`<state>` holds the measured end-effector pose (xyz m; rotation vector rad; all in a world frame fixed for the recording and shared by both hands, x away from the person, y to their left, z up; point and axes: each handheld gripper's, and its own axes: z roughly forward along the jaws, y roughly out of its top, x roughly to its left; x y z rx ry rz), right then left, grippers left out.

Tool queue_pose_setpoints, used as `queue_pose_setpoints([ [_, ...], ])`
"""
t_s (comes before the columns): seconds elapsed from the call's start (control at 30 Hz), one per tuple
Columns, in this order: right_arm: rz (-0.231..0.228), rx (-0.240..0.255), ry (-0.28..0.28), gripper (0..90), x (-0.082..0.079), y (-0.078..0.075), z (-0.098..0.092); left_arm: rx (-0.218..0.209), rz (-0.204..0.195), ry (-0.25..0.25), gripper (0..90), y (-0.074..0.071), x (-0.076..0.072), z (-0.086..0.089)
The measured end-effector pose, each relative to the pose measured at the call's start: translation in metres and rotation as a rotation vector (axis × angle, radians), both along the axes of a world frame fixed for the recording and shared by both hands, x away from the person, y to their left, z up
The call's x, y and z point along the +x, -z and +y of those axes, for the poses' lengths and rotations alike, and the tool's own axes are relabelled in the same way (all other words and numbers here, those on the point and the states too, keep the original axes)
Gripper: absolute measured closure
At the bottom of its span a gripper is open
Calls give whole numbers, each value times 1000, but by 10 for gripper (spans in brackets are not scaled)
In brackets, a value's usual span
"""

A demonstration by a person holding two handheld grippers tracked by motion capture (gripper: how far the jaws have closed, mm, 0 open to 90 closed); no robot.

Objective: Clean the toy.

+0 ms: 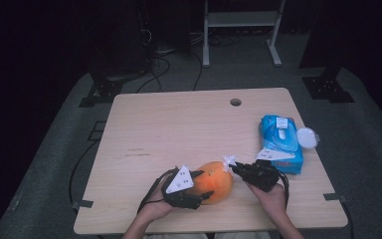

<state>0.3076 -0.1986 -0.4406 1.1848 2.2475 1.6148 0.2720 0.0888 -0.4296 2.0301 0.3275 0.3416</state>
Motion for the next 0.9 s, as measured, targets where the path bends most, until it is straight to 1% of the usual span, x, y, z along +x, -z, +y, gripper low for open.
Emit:
queue_pose_setpoints([
  [0.07, 25, -15, 16, 785, 3, 5, -3, 7, -2, 13, 328, 0, 0, 1],
  [0.1, 34, -5, 20, 785, 4, 6, -4, 9, 0, 17, 328, 0, 0, 3],
  [0.13, 30, -3, 17, 785, 3, 4, -4, 10, 2, 20, 328, 0, 1, 4],
  [0.17, 10, -7, 12, 785, 1, 0, -3, 8, 7, 22, 329, 0, 1, 6],
  [0.2, -11, -1, 2, 785, -1, -6, -1, 4, 9, 26, 329, 1, 2, 7],
  [0.23, -16, 4, -4, 784, -2, -8, 0, 4, 12, 35, 329, 1, 2, 9],
  [0.27, -25, -3, -7, 785, -2, -9, 0, 3, 13, 37, 329, 1, 2, 9],
  [0.33, -7, -15, -2, 785, 0, -4, -1, 14, 9, 50, 329, 1, 2, 10],
  [0.4, 47, -22, 15, 784, 6, 8, -4, 23, 3, 54, 329, 0, 1, 9],
  [0.43, 59, -16, 19, 784, 7, 10, -5, 19, 5, 54, 329, 1, 1, 8],
  [0.47, 61, -8, 19, 784, 7, 10, -6, 18, 7, 55, 329, 1, 1, 8],
  [0.5, 52, -12, 15, 784, 6, 7, -5, 18, 6, 55, 329, 1, 0, 8],
  [0.57, 5, -2, -9, 784, 1, -5, -2, 13, 7, 54, 328, 2, 0, 8],
  [0.63, -16, -6, -21, 784, -1, -9, 0, 11, 8, 55, 324, 1, 1, 8],
  [0.67, -12, -15, -23, 785, 0, -7, 0, 8, 9, 56, 315, 2, 1, 8],
  [0.7, -1, -18, -21, 784, 1, -3, -1, 2, 9, 44, 291, 2, 2, 7],
  [0.73, 29, -10, -15, 784, 4, 3, -3, -8, 14, 29, 246, 2, 3, 7],
  [0.77, 48, -2, -12, 785, 5, 6, -4, -19, 30, 15, 217, 3, 4, 6],
  [0.8, 62, 15, -7, 784, 7, 8, -6, -19, 32, 13, 205, 3, 4, 5],
  [0.83, 59, 17, -9, 784, 7, 7, -6, -12, 26, 12, 204, 3, 4, 4],
  [0.87, 48, 8, -11, 784, 6, 4, -6, -3, 23, 16, 214, 4, 3, 4],
  [0.9, 30, 16, -22, 784, 3, -1, -5, -2, 20, 22, 234, 4, 2, 3],
])
